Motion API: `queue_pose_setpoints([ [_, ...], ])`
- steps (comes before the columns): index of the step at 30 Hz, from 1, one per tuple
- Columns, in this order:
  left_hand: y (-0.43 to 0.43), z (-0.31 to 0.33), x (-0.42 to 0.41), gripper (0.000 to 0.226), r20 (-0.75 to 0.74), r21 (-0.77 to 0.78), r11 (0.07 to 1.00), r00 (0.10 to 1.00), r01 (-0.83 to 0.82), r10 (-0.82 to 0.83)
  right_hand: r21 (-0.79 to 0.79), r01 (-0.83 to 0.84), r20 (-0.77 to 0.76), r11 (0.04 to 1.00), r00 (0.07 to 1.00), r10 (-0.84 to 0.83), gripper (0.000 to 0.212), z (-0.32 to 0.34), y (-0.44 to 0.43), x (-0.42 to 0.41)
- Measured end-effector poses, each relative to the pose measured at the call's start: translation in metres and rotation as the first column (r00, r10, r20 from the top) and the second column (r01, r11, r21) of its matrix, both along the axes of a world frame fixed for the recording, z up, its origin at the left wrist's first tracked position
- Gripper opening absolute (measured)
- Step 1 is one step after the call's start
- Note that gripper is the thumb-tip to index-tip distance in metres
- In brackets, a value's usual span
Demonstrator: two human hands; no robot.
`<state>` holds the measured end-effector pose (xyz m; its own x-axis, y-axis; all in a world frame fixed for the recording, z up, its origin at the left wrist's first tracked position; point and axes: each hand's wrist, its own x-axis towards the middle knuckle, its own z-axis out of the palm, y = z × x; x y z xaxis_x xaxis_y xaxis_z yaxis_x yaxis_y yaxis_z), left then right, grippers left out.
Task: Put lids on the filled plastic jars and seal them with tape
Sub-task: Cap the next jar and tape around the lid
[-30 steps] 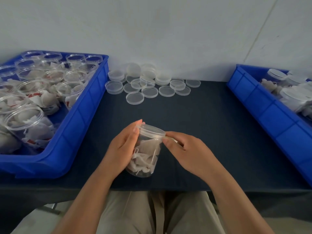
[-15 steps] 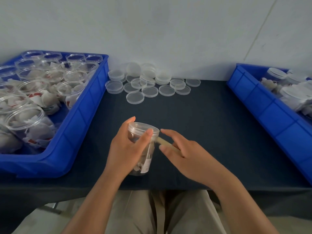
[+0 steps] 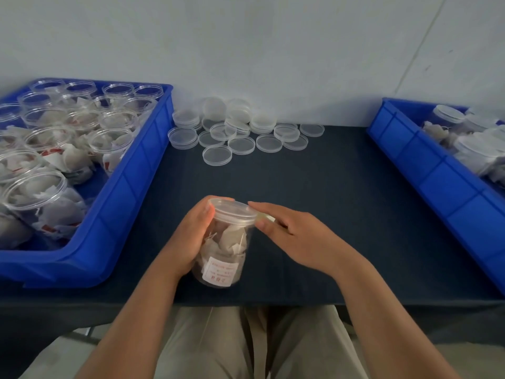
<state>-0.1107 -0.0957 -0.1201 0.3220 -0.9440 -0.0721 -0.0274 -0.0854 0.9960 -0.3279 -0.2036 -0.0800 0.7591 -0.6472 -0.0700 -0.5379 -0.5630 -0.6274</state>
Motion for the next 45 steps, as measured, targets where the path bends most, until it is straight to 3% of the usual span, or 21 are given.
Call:
queue_pose_setpoints([
  [3, -0.003, 0.005, 0.0, 0.061, 0.153, 0.018, 1.0, 0.988, -0.016, 0.013, -0.026, 0.025, 0.017, 0.999, 1.0, -0.025, 0.05, -0.002, 0.003, -0.002],
  [5, -0.004, 0.01, -0.001, 0.049, 0.257, -0.06, 0.991, 0.958, -0.119, 0.13, -0.073, 0.074, 0.022, 0.995, 0.997, -0.072, 0.052, -0.004, 0.008, -0.004],
  [7, 0.0, 0.016, -0.005, 0.05, 0.323, -0.106, 0.976, 0.921, -0.193, 0.217, -0.102, 0.119, 0.033, 0.988, 0.993, -0.116, 0.054, -0.004, 0.015, -0.006],
  [11, 0.011, 0.021, -0.026, 0.078, 0.46, -0.013, 0.987, 0.875, -0.159, 0.148, -0.182, 0.146, 0.062, 0.972, 0.989, -0.137, 0.051, -0.002, 0.031, -0.006],
  [14, 0.015, 0.019, -0.044, 0.111, 0.515, -0.026, 0.966, 0.825, -0.257, 0.233, -0.245, 0.136, 0.064, 0.96, 0.99, -0.124, 0.053, -0.002, 0.044, -0.004],
  [17, 0.014, 0.017, -0.041, 0.099, 0.468, -0.067, 0.95, 0.831, -0.305, 0.3, -0.197, 0.128, 0.064, 0.972, 0.991, -0.118, 0.057, -0.003, 0.046, -0.002],
  [21, 0.012, 0.017, -0.023, 0.08, 0.378, -0.072, 0.952, 0.875, -0.298, 0.303, -0.041, 0.02, 0.044, 0.999, 0.999, -0.019, 0.048, 0.0, 0.035, -0.007],
  [26, 0.008, 0.02, -0.001, 0.081, 0.316, -0.044, 0.976, 0.924, -0.212, 0.215, -0.096, 0.003, 0.01, 0.995, 1.0, -0.002, 0.039, 0.001, 0.016, -0.007],
  [31, 0.013, 0.013, 0.012, 0.084, 0.045, 0.018, 0.998, 0.997, -0.065, 0.064, -0.063, 0.014, -0.027, 0.998, 1.0, -0.016, 0.043, -0.002, 0.002, 0.003],
  [36, 0.013, 0.012, 0.001, 0.06, -0.112, 0.053, 0.999, 0.994, 0.005, 0.001, -0.039, -0.006, 0.035, 0.999, 0.999, 0.007, 0.048, -0.003, 0.011, 0.013],
  [39, 0.011, 0.019, -0.001, 0.041, 0.083, -0.004, 0.996, 0.993, -0.089, 0.089, -0.085, 0.034, 0.056, 0.996, 0.998, -0.029, 0.049, -0.005, 0.017, 0.011],
  [41, 0.013, 0.021, 0.002, 0.045, 0.3, -0.091, 0.984, 0.938, -0.153, 0.173, -0.134, 0.078, 0.064, 0.988, 0.995, -0.07, 0.052, -0.004, 0.021, 0.009],
  [45, 0.022, 0.025, -0.009, 0.062, 0.487, -0.036, 0.995, 0.867, -0.097, 0.102, -0.265, 0.054, 0.061, 0.963, 0.997, -0.039, 0.046, -0.004, 0.035, 0.007],
])
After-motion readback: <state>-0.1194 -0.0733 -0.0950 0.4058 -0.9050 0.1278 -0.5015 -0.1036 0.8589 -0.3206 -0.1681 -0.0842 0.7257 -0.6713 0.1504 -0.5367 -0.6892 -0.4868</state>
